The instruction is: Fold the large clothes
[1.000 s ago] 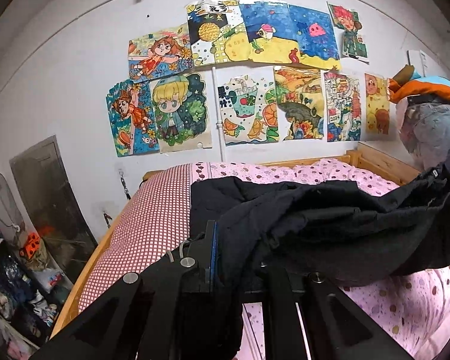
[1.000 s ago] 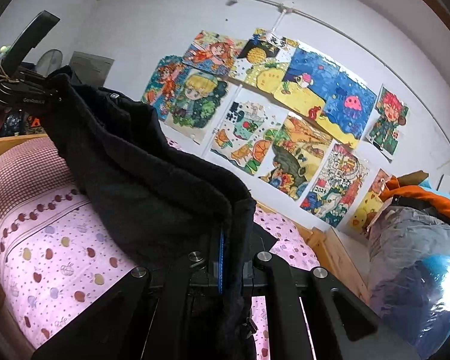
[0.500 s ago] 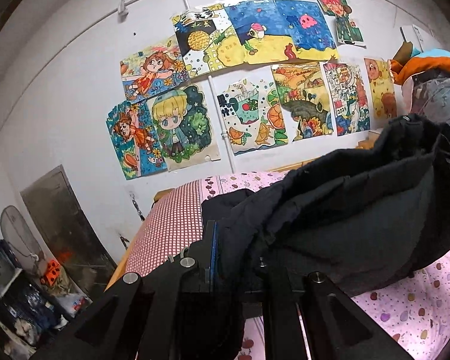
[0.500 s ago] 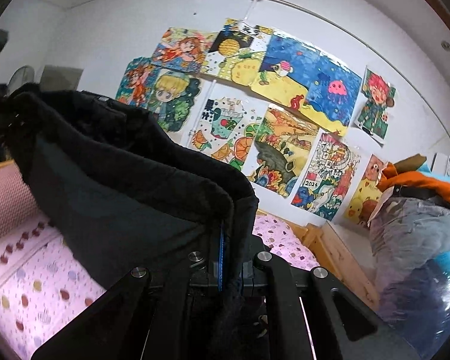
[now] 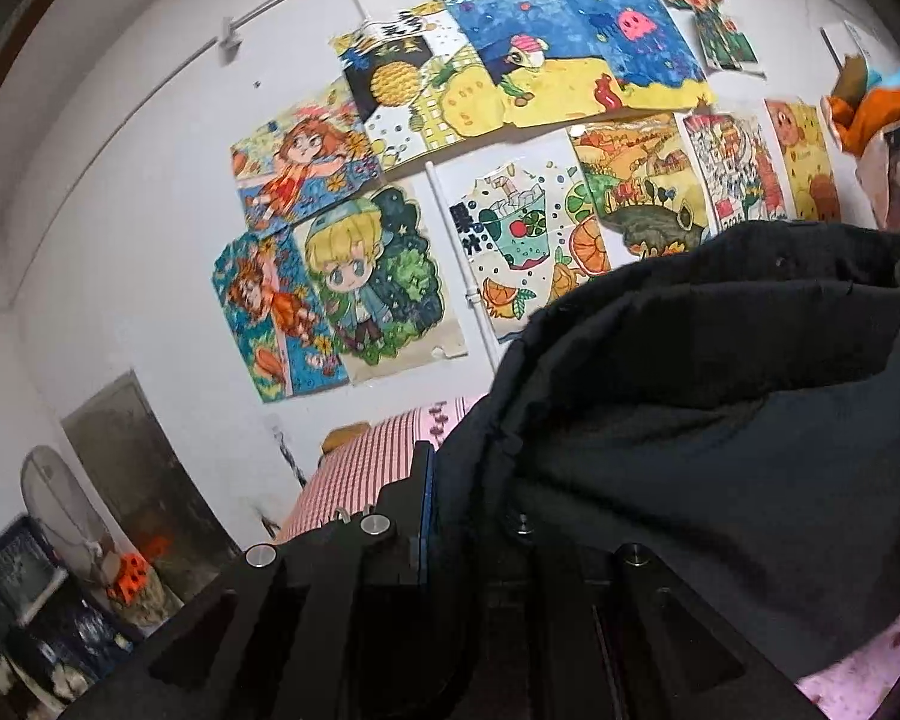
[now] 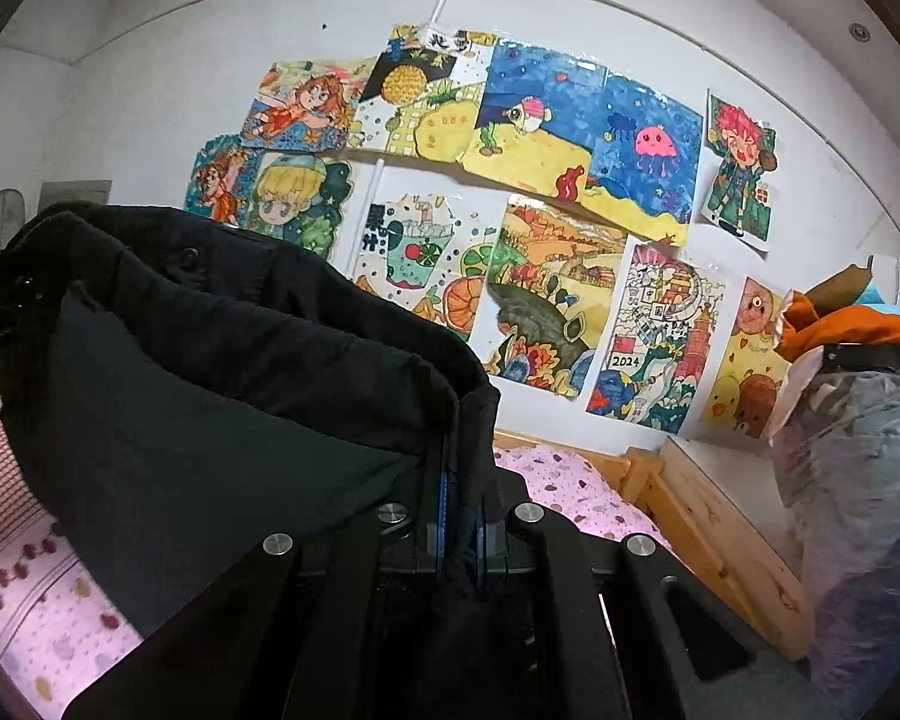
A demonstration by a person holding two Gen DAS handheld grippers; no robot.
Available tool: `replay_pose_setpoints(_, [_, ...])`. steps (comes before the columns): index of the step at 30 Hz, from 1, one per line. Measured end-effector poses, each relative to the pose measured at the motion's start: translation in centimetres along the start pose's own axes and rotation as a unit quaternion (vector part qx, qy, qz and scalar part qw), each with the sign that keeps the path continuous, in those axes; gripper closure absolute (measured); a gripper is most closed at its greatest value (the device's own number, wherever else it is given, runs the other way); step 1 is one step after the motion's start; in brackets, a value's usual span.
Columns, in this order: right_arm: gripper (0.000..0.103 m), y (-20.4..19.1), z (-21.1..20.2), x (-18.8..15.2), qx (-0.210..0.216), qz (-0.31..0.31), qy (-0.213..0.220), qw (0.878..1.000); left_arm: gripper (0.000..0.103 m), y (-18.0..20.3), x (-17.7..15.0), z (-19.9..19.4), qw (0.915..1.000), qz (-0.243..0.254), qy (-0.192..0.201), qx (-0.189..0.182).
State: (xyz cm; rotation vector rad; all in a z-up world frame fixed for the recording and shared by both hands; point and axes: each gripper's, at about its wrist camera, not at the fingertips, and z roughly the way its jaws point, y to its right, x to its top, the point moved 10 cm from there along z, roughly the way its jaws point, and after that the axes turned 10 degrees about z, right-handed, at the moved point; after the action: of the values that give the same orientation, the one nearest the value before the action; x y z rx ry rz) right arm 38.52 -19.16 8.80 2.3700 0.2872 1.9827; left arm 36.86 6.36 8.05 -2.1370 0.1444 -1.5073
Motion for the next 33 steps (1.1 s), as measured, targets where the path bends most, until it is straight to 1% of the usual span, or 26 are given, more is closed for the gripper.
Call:
replay_pose_setpoints(3, [0.097, -0.3, 2.2, 0.1, -0.007, 0.001, -0.001, 1.000, 0.094, 0.6, 0.9, 2.2, 0.9999, 0.005, 0.012, 0.008])
replay_pose_setpoints(6, [0.097, 0.1, 5.4, 0.2, -0.016, 0.019, -0.012, 1.000, 0.094, 1.6, 1.3, 4.9, 0.9998, 0.006, 0.008, 0.018])
replay_pose_setpoints(9, [0.097, 0.3, 8.4, -0.5, -0.021, 0.036, -0.031, 0.999, 0.094, 2.8, 1.0, 7.7, 0.9999, -0.005, -0.008, 0.013])
replay_pose_setpoints(12, [0.097, 0.2, 11.5, -2.4, -0.017, 0.070, -0.054, 0.996, 0.094, 3.9, 0.2, 10.2, 0.9995, -0.015, -0.023, 0.014])
replay_pose_setpoints(17, [0.097, -0.8, 14.5, -4.3, -0.023, 0.060, -0.061, 0.996, 0.094, 4.8, -1.0, 13.1, 0.9988, -0.022, -0.042, 0.014])
replay_pose_setpoints(22, [0.097, -1.5, 17.0, -5.5, -0.026, 0.051, -0.074, 0.996, 0.094, 5.8, -2.6, 16.0, 0.9970, -0.029, -0.071, -0.008])
replay_pose_setpoints(25, [0.097, -1.7, 18.3, -6.7, -0.030, 0.049, -0.085, 0.995, 0.093, 6.5, -3.5, 17.1, 0.9965, -0.025, -0.078, -0.019])
replay_pose_setpoints(27, [0.097, -1.8, 19.2, -7.7, -0.029, 0.050, -0.095, 0.994, 0.093, 6.9, -3.8, 17.4, 0.9966, -0.019, -0.078, -0.019])
replay_pose_setpoints(33, [0.096, -2.0, 20.9, -9.8, -0.023, 0.058, -0.122, 0.991, 0.092, 7.7, -4.2, 18.0, 0.9960, -0.010, -0.084, -0.028])
